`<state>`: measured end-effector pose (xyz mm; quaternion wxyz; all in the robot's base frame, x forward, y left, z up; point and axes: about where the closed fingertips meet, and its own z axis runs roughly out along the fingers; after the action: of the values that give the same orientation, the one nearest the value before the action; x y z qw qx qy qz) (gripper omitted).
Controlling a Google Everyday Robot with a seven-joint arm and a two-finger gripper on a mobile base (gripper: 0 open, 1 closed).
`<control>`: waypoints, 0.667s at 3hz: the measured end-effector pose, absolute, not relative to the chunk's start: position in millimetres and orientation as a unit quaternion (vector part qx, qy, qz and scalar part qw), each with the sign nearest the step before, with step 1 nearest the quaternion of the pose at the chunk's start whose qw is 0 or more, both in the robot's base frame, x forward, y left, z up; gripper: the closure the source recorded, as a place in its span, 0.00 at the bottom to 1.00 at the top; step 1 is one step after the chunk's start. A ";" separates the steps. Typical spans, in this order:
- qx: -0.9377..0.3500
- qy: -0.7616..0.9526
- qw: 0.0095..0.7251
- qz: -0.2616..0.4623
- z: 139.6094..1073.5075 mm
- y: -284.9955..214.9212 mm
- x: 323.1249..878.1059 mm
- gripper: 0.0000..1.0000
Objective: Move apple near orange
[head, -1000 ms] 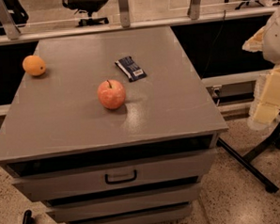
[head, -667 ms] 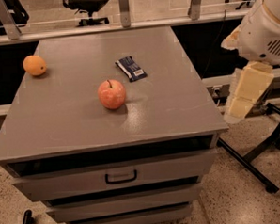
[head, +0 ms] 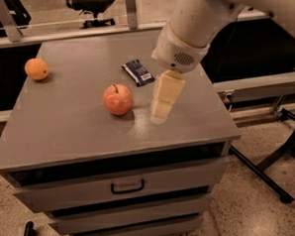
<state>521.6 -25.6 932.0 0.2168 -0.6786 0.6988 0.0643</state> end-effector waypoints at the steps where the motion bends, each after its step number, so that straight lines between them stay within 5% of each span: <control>1: -0.683 0.679 0.249 0.101 902.5 50.6 564.0 0.02; 2: -0.682 0.673 0.259 0.121 888.0 84.6 580.8 0.24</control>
Offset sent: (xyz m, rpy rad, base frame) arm 0.0818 0.1483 -0.0610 0.1959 0.0176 0.0707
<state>580.8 84.6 888.0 0.2594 -0.6821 0.6729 0.1213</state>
